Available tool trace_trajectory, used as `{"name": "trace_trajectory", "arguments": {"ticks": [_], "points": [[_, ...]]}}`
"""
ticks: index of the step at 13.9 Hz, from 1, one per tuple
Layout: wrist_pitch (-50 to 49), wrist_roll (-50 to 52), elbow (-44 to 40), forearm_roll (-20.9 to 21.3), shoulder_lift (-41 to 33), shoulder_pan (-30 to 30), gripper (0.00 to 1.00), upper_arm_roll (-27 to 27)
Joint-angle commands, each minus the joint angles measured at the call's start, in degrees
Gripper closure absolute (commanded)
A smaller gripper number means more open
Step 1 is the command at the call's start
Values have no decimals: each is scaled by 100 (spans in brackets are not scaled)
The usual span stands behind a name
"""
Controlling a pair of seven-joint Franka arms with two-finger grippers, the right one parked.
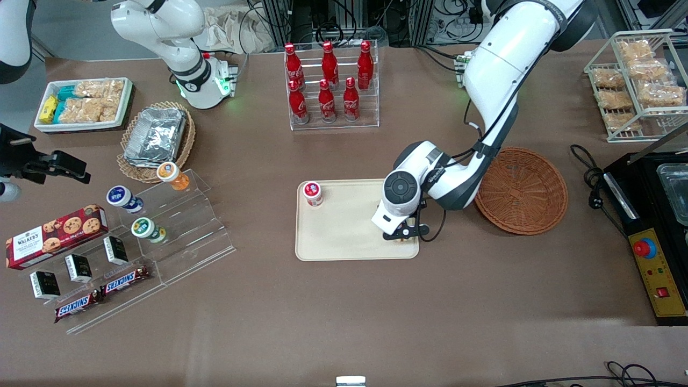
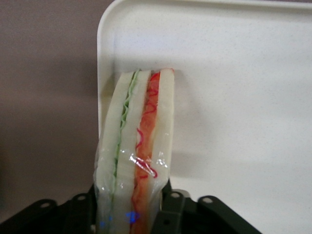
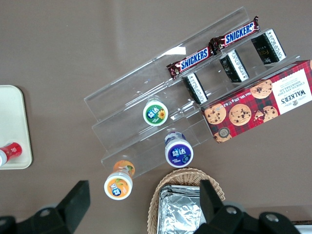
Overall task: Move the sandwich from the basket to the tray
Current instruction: 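Lower the sandwich onto the tray and open the left gripper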
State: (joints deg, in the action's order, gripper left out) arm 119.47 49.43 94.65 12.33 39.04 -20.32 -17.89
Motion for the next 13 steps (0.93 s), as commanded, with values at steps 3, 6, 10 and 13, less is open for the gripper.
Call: {"name": "trace_trajectory", "arguments": {"ticks": [3,6,10,13], "points": [[-72,40,-192,94,-2,-51,0,23],[-370,67,-288,42,-273,-51,0,14],[-986,-12,-315,-20,-906,37,0,14],[-1144,-12,-394,-249,-1267,46,0,32]]}}
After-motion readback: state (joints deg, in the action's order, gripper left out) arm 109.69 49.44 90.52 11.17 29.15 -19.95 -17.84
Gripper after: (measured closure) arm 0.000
